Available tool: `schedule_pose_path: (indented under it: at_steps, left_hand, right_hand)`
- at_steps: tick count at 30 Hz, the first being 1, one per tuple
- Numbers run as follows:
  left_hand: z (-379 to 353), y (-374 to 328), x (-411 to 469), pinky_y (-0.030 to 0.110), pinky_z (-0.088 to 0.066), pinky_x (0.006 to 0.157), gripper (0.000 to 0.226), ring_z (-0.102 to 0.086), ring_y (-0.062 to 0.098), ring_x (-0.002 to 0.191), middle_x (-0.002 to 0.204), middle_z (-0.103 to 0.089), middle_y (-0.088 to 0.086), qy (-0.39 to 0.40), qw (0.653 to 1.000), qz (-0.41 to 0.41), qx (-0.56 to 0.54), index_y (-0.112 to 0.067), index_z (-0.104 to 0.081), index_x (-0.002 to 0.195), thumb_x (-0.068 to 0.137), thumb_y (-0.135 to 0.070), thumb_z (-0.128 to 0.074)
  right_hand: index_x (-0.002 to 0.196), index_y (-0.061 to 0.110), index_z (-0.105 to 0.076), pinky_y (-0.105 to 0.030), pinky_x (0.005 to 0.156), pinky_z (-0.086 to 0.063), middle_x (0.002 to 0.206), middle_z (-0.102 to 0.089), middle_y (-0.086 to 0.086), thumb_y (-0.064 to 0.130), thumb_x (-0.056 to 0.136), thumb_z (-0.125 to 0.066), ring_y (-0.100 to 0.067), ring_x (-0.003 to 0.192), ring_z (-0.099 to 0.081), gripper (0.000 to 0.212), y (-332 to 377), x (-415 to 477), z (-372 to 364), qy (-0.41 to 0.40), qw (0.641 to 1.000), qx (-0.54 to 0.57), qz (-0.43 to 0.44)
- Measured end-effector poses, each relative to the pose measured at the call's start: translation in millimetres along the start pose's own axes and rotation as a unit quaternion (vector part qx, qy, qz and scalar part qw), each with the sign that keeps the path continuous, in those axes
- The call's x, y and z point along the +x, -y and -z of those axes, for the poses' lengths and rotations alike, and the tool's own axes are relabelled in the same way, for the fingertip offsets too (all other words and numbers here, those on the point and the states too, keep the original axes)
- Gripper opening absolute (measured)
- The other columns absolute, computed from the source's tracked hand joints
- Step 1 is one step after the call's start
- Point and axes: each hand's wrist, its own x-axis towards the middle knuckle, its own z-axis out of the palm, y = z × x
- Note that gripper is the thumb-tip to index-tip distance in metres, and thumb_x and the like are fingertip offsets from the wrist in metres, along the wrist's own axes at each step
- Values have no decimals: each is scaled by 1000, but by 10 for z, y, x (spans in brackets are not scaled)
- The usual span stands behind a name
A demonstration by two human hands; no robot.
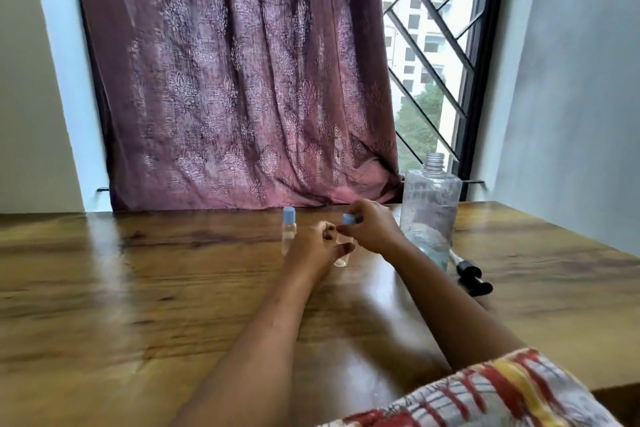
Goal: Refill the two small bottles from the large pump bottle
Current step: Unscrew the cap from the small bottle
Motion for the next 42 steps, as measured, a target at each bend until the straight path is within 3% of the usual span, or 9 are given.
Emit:
schedule_pose_path:
  at_steps: [5, 12, 20, 23, 28, 31, 35, 38, 42]
  left_hand:
    - [-20, -3, -26, 8, -35, 51, 21, -47, -1, 57, 60, -53, -14, 28, 998, -28, -42, -23, -59, 71, 71, -27, -80]
    - [-39, 75, -28, 8, -42, 61, 26, -60, 7, 76, 86, -70, 5, 52, 992, -9, -112, -1, -69, 92, 75, -18, -78]
    - [2, 88, -46, 17, -49, 75, 11, -62, 0, 78, 82, -68, -5, 107, 980, -7, -167, -17, -67, 84, 79, -9, -73]
    - [37, 108, -45, 15, -48, 76, 11, -62, -3, 75, 83, -65, -1, 149, 970, -13, -191, -9, -64, 89, 82, -3, -68]
    - [55, 98, -61, 6, -47, 71, 13, -63, -9, 75, 85, -67, -5, 158, 967, -3, -201, -10, -65, 94, 83, -3, -67]
    - [14, 100, -53, 18, -48, 87, 13, -66, 1, 87, 87, -69, -6, 149, 971, -4, -189, -19, -67, 88, 82, -7, -70]
    - [-11, 77, -43, 32, -46, 97, 18, -62, 8, 86, 85, -66, -3, 149, 969, -7, -199, -18, -63, 82, 82, -1, -68]
    - [-14, 78, -48, 27, -47, 92, 15, -62, 9, 87, 87, -66, -1, 149, 967, -10, -205, -16, -63, 84, 82, -2, -68]
    - [1, 83, -54, 24, -48, 90, 13, -64, 6, 90, 89, -68, -2, 146, 970, -2, -197, -20, -65, 87, 82, -9, -70]
  right_hand:
    - [88, 18, -69, -33, 73, -52, 87, -66, -2, 21, 69, -79, -20, 83, -62, 21, -90, -135, 18, 6, 996, 78, 38]
    - [92, 8, -70, -19, 60, -35, 79, -60, 3, 16, 77, -74, -11, 74, -52, 18, -32, -200, 50, -3, 993, 40, 114]
    - [98, 5, -69, -35, 80, -49, 91, -69, -9, 18, 81, -71, -23, 86, -63, 21, -59, -173, 115, 45, 986, 21, 159]
    - [107, 7, -68, -15, 80, -46, 102, -70, -6, 14, 83, -68, -14, 91, -62, 25, -59, -168, 156, 85, 981, 22, 174]
    - [118, 10, -62, -19, 89, -49, 114, -64, -3, -11, 86, -53, -11, 105, -59, 40, -54, -181, 177, 176, 957, 190, 128]
    - [112, 31, -61, -30, 90, -51, 118, -63, -3, 15, 82, -66, -14, 104, -59, 34, -49, -176, 143, 151, 952, 249, 94]
    - [79, 22, -59, -20, 69, -39, 80, -55, 6, 46, 74, -73, -11, 80, -50, 28, -42, -171, 77, -14, 992, 18, 126]
    - [69, 19, -57, -12, 58, -33, 69, -51, 8, 34, 78, -73, -13, 73, -48, 23, 13, -207, 91, -15, 987, -29, 157]
    - [103, 17, -69, -25, 85, -49, 96, -66, 3, 4, 81, -62, -15, 95, -63, 26, -2, -190, 180, 103, 981, 104, 124]
